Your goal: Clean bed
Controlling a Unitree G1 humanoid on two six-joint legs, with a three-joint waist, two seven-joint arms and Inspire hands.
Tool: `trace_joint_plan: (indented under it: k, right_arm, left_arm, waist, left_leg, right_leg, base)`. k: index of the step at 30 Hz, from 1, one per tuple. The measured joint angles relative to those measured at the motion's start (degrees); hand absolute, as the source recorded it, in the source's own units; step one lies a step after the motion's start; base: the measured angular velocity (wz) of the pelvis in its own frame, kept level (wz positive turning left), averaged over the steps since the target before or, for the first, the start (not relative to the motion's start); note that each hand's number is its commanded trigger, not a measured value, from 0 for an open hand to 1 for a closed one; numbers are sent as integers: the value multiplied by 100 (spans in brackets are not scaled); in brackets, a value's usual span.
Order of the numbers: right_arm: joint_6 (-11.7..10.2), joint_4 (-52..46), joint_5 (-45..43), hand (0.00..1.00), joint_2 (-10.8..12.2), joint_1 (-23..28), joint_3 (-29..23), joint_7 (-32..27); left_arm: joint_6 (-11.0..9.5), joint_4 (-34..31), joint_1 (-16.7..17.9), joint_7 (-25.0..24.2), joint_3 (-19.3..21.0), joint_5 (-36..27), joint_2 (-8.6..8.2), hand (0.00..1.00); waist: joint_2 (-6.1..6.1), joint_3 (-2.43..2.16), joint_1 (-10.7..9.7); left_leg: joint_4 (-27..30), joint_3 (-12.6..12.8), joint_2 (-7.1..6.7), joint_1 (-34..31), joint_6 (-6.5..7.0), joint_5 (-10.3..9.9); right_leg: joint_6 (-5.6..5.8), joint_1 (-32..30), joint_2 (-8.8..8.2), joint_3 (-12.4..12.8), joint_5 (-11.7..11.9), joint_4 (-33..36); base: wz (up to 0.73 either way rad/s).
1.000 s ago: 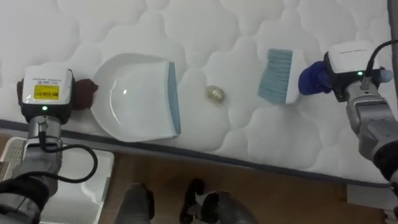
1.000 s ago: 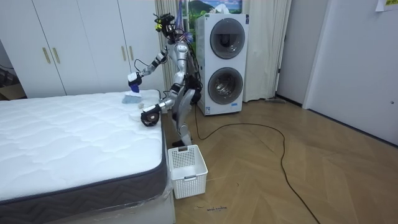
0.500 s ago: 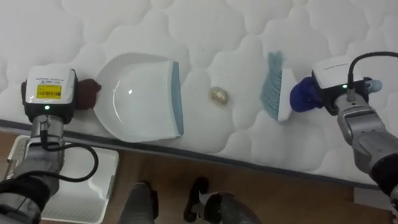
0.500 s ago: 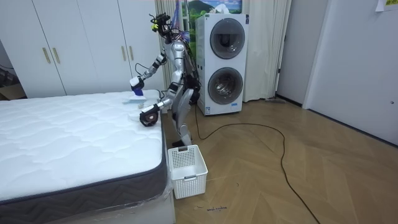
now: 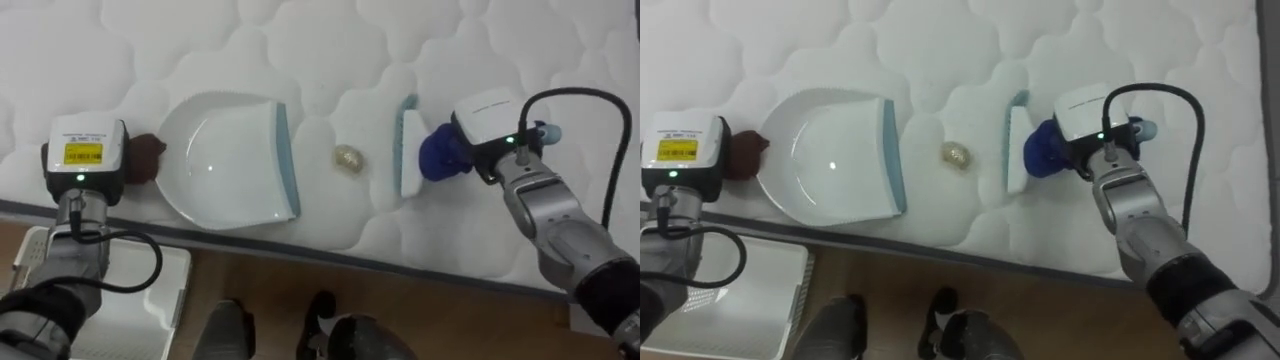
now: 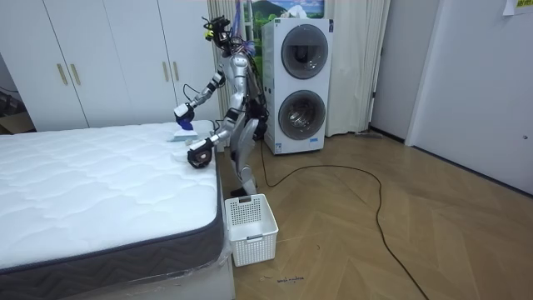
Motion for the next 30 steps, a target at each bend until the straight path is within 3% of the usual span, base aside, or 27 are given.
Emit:
trace_joint_plan:
  k: [4,7,12,17,30]
  right_arm:
    - [-77,-237,-30,100,1,-1,139,116]
    - [-97,-499,-82,100,107,3,155,224]
    - [-376,-804,-99,100,237,2,160,235]
    - [-494,-832,57,100,343,2,162,232]
    - [-516,-831,771,100,386,0,162,246]
  left_arm:
    - [-2,-2,11,-110,-2,5,0,100]
    - [-3,-2,49,-116,19,17,1,100]
    - [-39,-7,75,-102,21,95,1,100]
    - [-63,20,156,54,23,194,2,100]
    - [-95,26,278,169,5,340,1,100]
  waist:
    - [30,-44,-1]
    - [29,-48,1]
    - [38,-67,47]
    - [32,-75,80]
    - [-9,-108,137]
  left_leg:
    - [0,22,0,17,0,0]
    - [17,53,11,42,0,-1]
    - [27,57,11,55,-1,-1]
    - [34,58,10,61,-1,-1]
    - [57,75,-17,82,1,1]
  right_leg:
    - [0,2,-32,15,0,7]
    - [-3,2,15,65,3,-7]
    - [-4,0,23,98,14,0]
    - [-3,0,13,104,15,25]
    - [-4,-6,-52,113,12,110]
  base:
    - [-1]
    - [-6]
    - [0]
    - [0]
    - [0]
